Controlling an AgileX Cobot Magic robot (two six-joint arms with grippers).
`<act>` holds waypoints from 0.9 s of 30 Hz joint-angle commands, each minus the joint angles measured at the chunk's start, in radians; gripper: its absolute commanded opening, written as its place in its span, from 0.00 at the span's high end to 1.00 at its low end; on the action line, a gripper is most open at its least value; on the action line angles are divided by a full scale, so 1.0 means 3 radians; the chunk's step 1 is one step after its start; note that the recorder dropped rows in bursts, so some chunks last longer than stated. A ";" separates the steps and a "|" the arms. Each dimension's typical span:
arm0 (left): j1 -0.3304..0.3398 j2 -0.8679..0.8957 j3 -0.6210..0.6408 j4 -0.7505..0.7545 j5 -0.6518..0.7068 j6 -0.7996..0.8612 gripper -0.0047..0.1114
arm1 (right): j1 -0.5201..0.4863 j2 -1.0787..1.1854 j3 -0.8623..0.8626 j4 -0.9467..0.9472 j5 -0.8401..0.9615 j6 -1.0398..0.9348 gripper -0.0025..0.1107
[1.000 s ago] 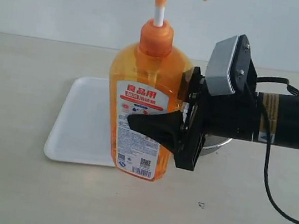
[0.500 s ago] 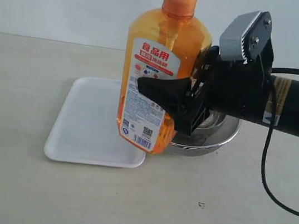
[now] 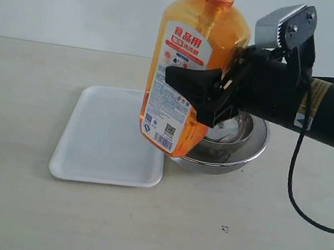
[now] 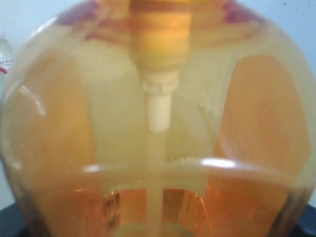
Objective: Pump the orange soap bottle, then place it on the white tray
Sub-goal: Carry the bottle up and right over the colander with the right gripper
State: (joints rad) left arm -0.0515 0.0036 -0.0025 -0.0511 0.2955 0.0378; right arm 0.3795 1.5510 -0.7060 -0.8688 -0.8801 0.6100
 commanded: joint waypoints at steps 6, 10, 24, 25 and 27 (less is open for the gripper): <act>0.0002 -0.0012 0.0008 -0.0029 0.0001 0.0013 0.92 | 0.0001 -0.0386 -0.0090 0.0272 0.0423 0.0035 0.95; 0.0002 -0.0012 0.0008 -0.0029 0.0001 0.0013 0.92 | 0.0001 -0.0445 -0.0090 0.0279 0.0554 0.0081 0.95; 0.0002 -0.0012 0.0008 -0.0029 0.0001 0.0013 0.92 | 0.0001 -0.0448 -0.0090 0.1134 0.0989 -0.0155 0.98; 0.0002 -0.0012 0.0008 -0.0029 0.0001 0.0013 0.92 | 0.0001 -0.0448 -0.0090 0.1166 0.1033 -0.0174 0.98; 0.0002 -0.0012 0.0008 -0.0029 0.0001 0.0013 0.92 | 0.0001 -0.0448 -0.0135 0.1236 0.1215 -0.0232 0.98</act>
State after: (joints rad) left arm -0.0515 0.0036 -0.0025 -0.0511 0.2955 0.0378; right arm 0.3795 1.4424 -0.7159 -0.5531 -0.5074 0.5706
